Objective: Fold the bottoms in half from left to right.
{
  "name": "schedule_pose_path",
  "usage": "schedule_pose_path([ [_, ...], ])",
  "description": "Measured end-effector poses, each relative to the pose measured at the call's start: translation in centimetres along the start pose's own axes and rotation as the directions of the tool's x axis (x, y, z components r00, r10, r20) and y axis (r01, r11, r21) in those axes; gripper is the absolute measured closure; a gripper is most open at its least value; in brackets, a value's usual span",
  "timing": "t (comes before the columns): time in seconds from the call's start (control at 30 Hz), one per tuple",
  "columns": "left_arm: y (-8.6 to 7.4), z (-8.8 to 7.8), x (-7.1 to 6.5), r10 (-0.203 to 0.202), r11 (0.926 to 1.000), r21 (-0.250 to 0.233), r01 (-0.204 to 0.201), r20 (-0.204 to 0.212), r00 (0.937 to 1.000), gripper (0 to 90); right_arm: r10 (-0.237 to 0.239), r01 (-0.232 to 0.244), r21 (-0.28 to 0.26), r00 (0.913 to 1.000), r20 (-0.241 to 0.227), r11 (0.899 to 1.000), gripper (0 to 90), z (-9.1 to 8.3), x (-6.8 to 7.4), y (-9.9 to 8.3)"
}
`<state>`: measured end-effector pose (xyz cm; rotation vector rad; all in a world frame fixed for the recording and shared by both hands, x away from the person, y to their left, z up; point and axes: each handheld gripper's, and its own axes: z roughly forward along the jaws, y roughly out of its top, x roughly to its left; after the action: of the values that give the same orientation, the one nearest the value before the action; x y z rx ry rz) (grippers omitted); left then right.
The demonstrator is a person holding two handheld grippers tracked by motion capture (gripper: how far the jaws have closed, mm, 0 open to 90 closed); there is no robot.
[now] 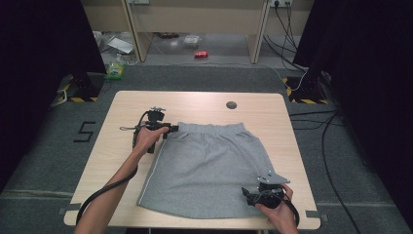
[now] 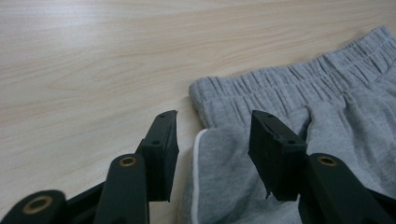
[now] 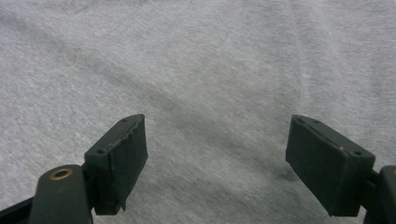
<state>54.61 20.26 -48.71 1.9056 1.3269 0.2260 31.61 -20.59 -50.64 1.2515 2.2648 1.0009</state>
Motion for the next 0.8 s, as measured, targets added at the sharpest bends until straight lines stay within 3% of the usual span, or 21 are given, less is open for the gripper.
schedule_pose_path([
  [0.23, 0.9, 1.0, -0.7, 0.019, 0.9992, 0.036, -0.019, -0.027, 0.9994, 53.7, -0.008, 0.008, 0.001, 1.0000, -0.003, 1.000, 21.0, 0.0, 0.1, 0.0],
  [0.5, 1.0, 2.5, -0.6, 0.003, 0.9966, 0.082, 0.000, -0.048, 0.9988, 56.1, -0.010, 0.010, 0.006, 0.9999, -0.009, 1.000, 21.1, 0.2, 0.2, 0.1],
  [0.73, 1.1, 3.1, -0.6, 0.016, 0.9934, 0.114, -0.011, -0.044, 0.9989, 65.2, -0.012, 0.012, -0.001, 0.9997, -0.022, 1.000, 21.1, 0.4, 0.7, 0.3],
  [0.8, 1.2, 3.2, -0.8, 0.026, 0.9924, 0.122, -0.020, -0.054, 0.9982, 70.0, -0.024, 0.024, -0.011, 0.9991, -0.036, 1.000, 21.2, 0.6, 1.4, 0.7],
])
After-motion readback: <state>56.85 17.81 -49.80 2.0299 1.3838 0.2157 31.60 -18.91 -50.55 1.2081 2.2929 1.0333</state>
